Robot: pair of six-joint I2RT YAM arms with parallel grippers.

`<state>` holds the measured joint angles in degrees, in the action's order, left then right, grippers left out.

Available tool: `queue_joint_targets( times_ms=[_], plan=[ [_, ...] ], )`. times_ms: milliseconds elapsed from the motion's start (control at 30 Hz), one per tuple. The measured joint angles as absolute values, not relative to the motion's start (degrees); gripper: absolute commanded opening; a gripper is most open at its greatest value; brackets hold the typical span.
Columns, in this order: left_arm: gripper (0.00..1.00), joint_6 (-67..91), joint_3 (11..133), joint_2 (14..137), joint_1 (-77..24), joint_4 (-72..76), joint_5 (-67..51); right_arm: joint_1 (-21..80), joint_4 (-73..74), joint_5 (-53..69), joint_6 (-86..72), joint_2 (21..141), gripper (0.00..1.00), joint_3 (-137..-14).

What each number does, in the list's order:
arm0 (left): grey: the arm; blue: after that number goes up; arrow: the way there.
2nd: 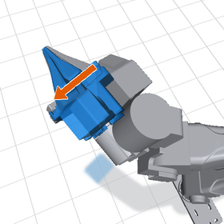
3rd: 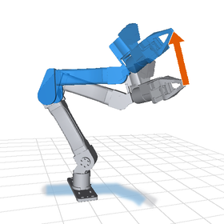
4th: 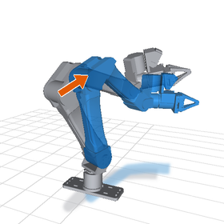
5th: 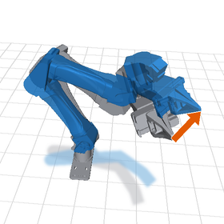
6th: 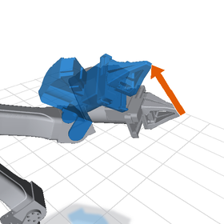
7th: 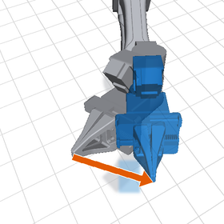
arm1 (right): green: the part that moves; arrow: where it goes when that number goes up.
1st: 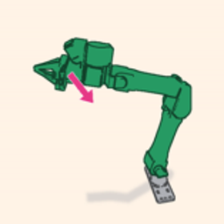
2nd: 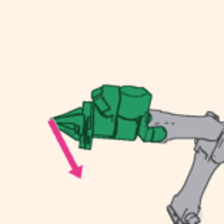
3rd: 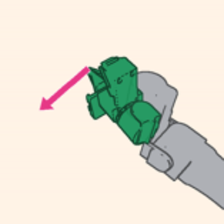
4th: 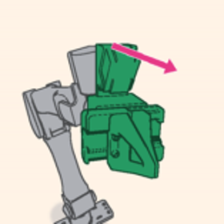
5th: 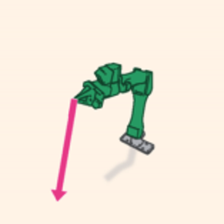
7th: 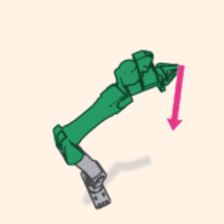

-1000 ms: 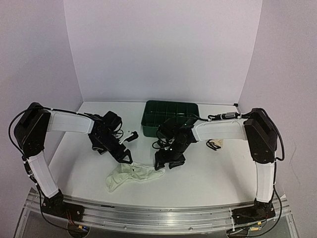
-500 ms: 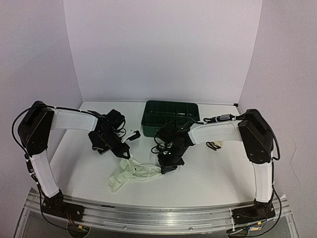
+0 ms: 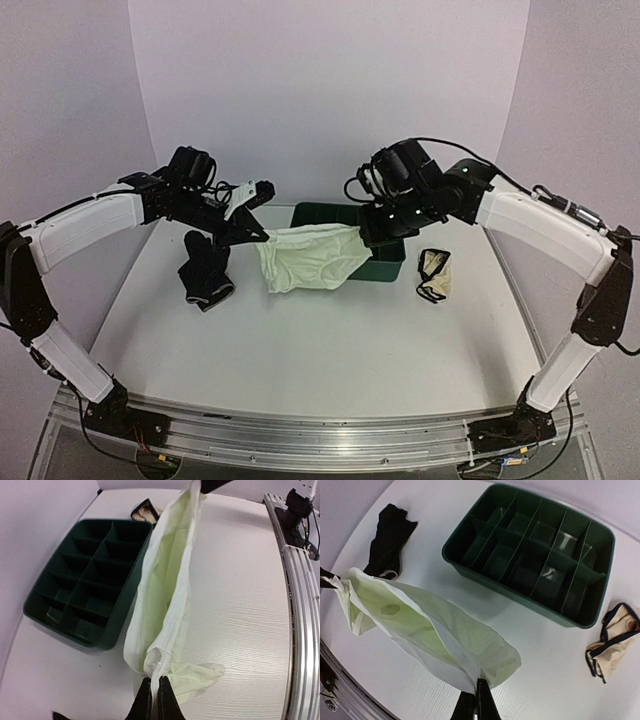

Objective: Roll the underwear
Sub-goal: Flatten out the underwear at the center of the board.

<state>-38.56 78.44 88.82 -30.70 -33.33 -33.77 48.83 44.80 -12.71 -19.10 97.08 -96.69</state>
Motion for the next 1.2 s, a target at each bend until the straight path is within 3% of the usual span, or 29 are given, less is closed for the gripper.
queue_joint_targets(
  times_ms=[333,633,833,933,1100,1200],
  plan=[
    [0.0,-45.0,79.2,87.2,-27.6,-31.5,-40.5,52.2,48.7,-13.8,-14.8,96.2,0.0,-97.9],
    [0.0,-44.4,79.4,85.7,-21.7,-31.6,-42.8,64.5,48.1,0.5,-19.0,100.9,0.0,-101.7],
    [0.01,-45.2,80.3,90.9,-22.2,-31.9,-50.3,64.4,41.1,11.3,-27.0,102.8,0.0,-95.5],
    [0.13,-46.6,83.8,100.9,-22.5,-33.7,-53.1,61.2,39.1,12.7,-31.7,103.7,0.0,-89.2],
    [0.5,-46.7,91.3,117.5,-23.9,-35.4,-51.7,54.7,38.0,12.7,-39.7,106.1,0.0,-81.4],
    [0.67,-43.4,97.4,125.2,-24.6,-33.3,-47.9,52.8,37.5,12.6,-43.8,108.7,0.0,-79.5]
  ],
)
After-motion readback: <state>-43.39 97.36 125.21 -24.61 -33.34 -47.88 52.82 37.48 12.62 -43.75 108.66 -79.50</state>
